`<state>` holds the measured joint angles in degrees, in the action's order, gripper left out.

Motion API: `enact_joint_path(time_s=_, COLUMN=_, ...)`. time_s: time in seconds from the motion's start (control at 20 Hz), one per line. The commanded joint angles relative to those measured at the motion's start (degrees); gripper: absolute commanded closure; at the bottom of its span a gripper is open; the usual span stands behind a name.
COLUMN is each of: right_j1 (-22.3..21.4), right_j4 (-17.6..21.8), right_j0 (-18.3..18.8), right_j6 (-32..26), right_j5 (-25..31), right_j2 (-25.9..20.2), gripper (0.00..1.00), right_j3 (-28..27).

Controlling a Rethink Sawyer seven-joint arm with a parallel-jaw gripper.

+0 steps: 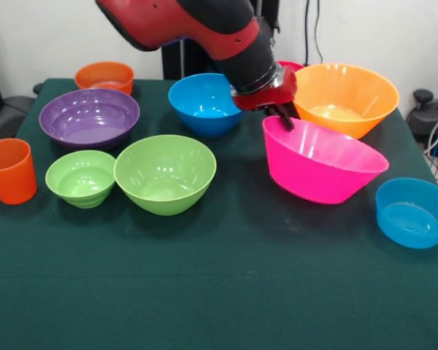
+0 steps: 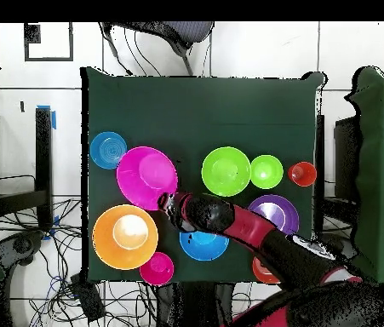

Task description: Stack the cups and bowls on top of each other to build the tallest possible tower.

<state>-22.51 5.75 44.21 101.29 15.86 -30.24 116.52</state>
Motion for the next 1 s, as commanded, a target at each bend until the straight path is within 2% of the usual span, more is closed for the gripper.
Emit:
enact_joint_path(time_s=0.05, right_j1=-4.6, right_j4=6.0, right_j0=-9.4, right_j6=5.5, right_j5=-4.9, right_j2=9.9, gripper=1.0, right_j3=-6.3)
enact_joint_path(time_s=0.2, right_j1=-2.9, right_j4=7.8, right_j0=-13.8, right_j6=6.1, right_j5=-5.6, right_j2=16.3, gripper=1.0, right_j3=-10.6)
enact_joint_path(time_s=0.4, right_j1=-2.3, right_j4=8.1, right_j0=-12.9, right_j6=5.6, right_j5=-6.5, right_j2=16.2, gripper=1.0, right_j3=-11.2)
enact_joint_path(time_s=0.6, right_j1=-4.7, right_j4=7.8, right_j0=-12.6, right_j6=5.0, right_j5=-5.2, right_j2=15.7, gripper=1.0, right_j3=-10.7)
enact_joint_path(time_s=0.85, right_j1=-7.8, right_j4=8.2, right_j0=-12.6, right_j6=1.6, right_j5=0.7, right_j2=14.9, gripper=1.0, right_j3=-12.1)
enact_joint_path(time_s=1.0, right_j1=-7.9, right_j4=7.1, right_j0=-13.0, right_j6=0.6, right_j5=4.8, right_j2=14.5, gripper=1.0, right_j3=-14.5)
